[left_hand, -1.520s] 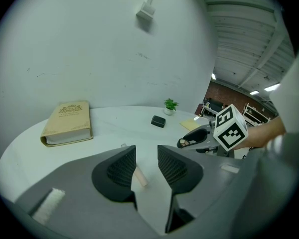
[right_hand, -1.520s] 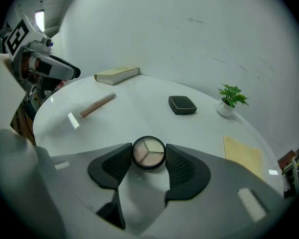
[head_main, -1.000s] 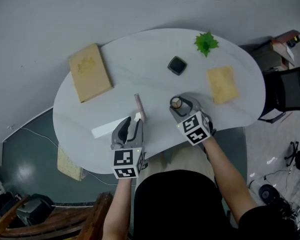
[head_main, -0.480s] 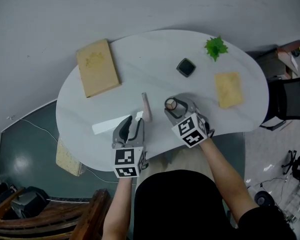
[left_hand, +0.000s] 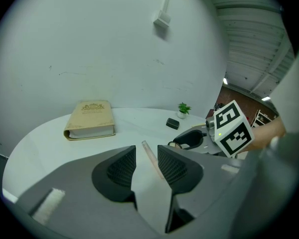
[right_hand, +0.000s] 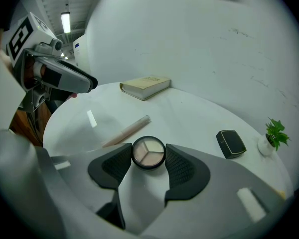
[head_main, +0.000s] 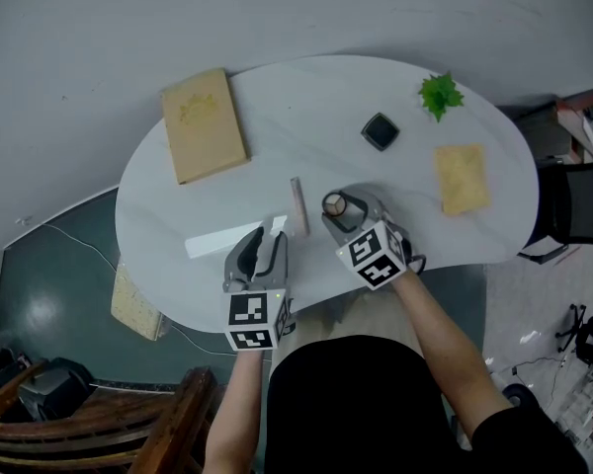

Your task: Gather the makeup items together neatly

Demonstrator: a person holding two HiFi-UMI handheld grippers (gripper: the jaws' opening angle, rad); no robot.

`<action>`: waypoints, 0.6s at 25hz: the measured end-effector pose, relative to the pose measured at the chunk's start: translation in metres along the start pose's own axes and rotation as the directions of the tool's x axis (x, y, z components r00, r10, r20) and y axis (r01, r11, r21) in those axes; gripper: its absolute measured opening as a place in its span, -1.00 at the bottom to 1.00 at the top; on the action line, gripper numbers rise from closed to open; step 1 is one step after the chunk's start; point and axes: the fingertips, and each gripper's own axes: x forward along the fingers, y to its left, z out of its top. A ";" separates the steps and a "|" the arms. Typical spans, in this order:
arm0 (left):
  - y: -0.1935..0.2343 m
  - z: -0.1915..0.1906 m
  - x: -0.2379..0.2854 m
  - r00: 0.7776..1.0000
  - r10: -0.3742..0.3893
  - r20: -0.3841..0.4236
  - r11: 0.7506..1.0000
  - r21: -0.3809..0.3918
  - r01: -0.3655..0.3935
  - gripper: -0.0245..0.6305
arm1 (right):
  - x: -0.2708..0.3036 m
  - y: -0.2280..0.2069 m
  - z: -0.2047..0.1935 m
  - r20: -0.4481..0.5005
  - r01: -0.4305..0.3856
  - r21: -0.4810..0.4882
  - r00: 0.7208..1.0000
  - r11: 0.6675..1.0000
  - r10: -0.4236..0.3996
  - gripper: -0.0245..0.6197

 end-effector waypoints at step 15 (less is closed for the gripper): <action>0.010 -0.010 -0.009 0.999 0.030 -0.014 1.000 -0.008 -0.030 -0.51 | 0.018 0.006 -0.003 -0.020 -0.011 -0.034 1.000 0.999 0.010 -0.26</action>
